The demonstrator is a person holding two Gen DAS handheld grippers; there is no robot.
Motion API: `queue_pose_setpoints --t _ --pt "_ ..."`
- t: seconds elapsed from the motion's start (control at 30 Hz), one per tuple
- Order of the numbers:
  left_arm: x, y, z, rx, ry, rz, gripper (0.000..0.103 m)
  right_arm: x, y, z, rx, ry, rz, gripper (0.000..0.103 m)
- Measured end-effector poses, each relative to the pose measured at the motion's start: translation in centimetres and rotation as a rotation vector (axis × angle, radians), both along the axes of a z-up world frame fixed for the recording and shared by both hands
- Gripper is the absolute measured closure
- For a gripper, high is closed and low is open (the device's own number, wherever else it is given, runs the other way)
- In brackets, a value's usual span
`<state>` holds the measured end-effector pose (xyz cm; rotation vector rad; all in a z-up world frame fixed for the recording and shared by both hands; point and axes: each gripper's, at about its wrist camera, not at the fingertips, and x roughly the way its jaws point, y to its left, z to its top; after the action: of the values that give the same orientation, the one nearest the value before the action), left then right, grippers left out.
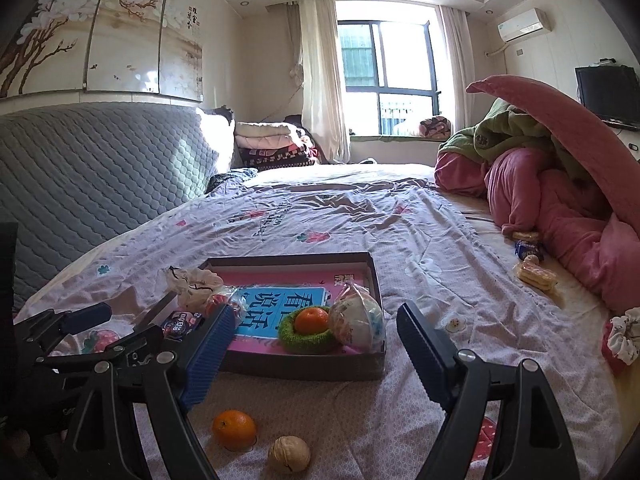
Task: Organize objects
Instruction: 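Withdraw both tools from the tray toward the orange and walnut on the bed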
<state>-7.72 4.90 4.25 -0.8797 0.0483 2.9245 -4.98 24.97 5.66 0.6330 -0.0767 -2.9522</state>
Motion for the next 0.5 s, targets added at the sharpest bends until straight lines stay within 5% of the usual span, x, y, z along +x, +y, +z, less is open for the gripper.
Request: queue_pose_setpoints --t 0.5 --pt "2.0 0.3 -0.6 0.002 -0.025 -0.025 0.025 2.1 -0.4 -1.0 -0.002 -0.036 0.021 0.020"
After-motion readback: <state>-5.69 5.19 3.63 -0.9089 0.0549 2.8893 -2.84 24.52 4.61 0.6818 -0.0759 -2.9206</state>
